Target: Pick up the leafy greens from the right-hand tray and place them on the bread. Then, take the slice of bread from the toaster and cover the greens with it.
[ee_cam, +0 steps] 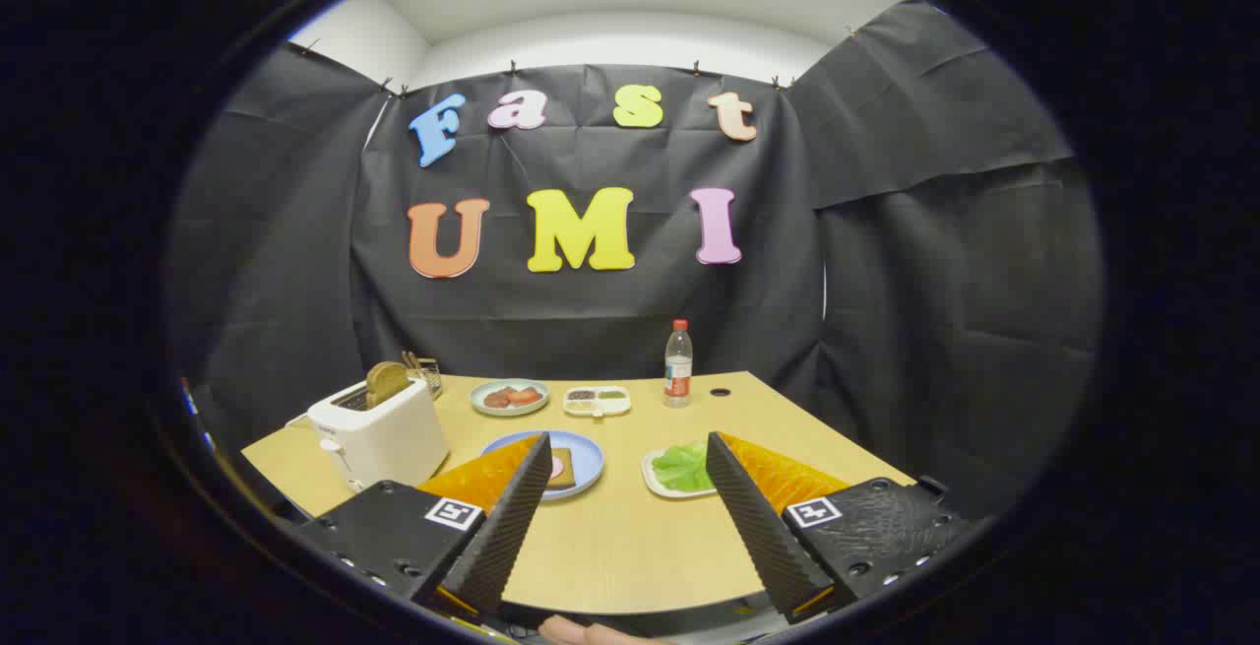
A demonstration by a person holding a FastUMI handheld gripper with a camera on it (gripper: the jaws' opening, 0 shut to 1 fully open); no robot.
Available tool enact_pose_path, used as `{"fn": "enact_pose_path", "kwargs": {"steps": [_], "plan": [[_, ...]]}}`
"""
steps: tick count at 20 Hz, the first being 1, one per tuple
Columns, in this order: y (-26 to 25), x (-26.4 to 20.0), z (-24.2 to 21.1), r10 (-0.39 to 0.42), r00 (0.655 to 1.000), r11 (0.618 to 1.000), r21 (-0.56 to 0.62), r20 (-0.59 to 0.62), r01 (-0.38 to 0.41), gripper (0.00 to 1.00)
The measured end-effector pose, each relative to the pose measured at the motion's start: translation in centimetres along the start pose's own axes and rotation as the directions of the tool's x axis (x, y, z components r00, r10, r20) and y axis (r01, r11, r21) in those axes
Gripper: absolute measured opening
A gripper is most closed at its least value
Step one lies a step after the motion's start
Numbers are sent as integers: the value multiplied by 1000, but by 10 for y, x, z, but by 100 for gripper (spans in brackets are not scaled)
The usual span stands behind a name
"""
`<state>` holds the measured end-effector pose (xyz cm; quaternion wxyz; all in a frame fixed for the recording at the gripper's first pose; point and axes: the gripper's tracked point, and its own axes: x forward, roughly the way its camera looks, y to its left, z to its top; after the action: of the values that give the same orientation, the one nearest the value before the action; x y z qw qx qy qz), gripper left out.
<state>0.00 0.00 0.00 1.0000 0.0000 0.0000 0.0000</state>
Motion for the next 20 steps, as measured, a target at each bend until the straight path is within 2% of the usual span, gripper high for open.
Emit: {"fn": "enact_pose_path", "kwargs": {"steps": [20], "plan": [[-6,27,-6,-26,999,999,-29,-32,25,96]]}}
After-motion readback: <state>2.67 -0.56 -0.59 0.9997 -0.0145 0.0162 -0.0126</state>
